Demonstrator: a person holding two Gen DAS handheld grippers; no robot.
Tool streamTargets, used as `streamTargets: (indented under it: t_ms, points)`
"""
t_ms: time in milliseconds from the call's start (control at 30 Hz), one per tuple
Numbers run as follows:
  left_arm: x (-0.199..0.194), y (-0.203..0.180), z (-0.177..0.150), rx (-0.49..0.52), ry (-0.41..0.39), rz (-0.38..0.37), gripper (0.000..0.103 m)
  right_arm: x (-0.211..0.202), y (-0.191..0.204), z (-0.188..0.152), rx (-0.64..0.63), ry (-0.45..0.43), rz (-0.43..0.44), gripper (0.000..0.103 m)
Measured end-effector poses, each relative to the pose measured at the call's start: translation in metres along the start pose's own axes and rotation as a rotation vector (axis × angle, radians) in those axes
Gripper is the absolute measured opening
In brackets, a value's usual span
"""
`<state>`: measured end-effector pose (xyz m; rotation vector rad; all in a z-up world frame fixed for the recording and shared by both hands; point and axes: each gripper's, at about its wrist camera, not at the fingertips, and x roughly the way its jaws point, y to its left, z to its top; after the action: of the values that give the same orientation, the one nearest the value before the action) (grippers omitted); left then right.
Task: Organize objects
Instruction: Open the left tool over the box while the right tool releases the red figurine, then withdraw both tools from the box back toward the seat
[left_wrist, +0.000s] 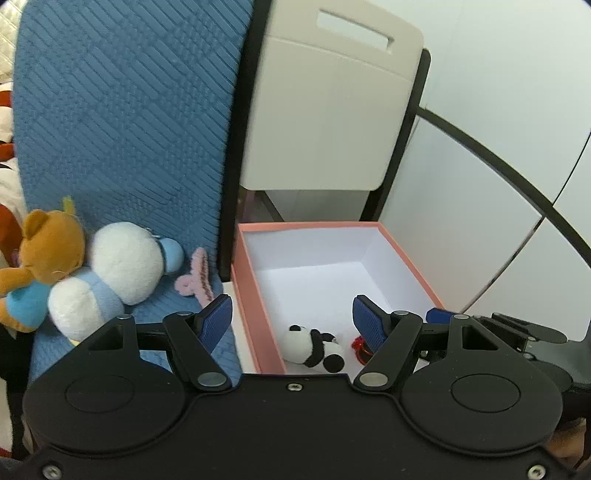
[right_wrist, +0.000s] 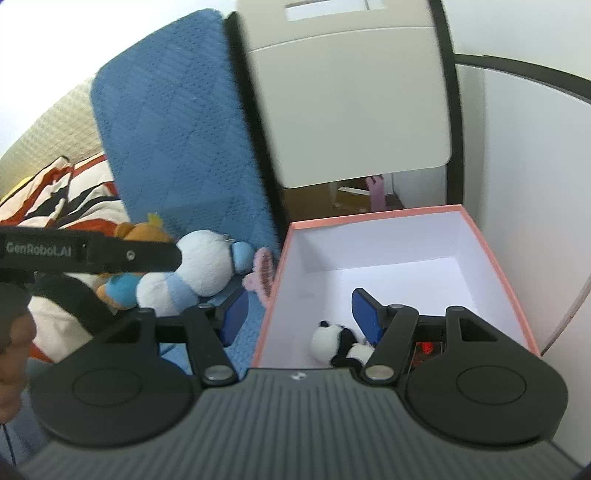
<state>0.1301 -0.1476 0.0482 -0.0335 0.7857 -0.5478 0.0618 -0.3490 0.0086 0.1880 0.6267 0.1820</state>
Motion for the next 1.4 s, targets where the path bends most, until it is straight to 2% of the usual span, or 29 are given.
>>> streamTargets:
  t_ms: [533, 767, 933, 1133, 1400]
  points:
    - [-0.066, 0.046, -0.043, -0.064, -0.103, 0.026, 0.074, -0.013, 0.06, -0.031, -0.002, 0.005, 0.045, 0.064]
    - [-0.082, 0.056, -0.069, -0.084, -0.111, 0.054, 0.076, -0.018, 0.083, -0.048, -0.007, 0.008, 0.04, 0.064]
    - [-0.097, 0.067, -0.083, -0.106, -0.163, 0.103, 0.079, -0.025, 0.092, -0.056, 0.021, 0.01, 0.039, 0.064]
    - [-0.107, 0.085, -0.096, -0.181, -0.203, 0.097, 0.08, -0.027, 0.094, -0.065, 0.033, 0.009, 0.033, 0.064]
    - [-0.112, 0.081, -0.099, -0.151, -0.209, 0.09, 0.083, -0.027, 0.097, -0.069, 0.025, 0.016, 0.032, 0.064]
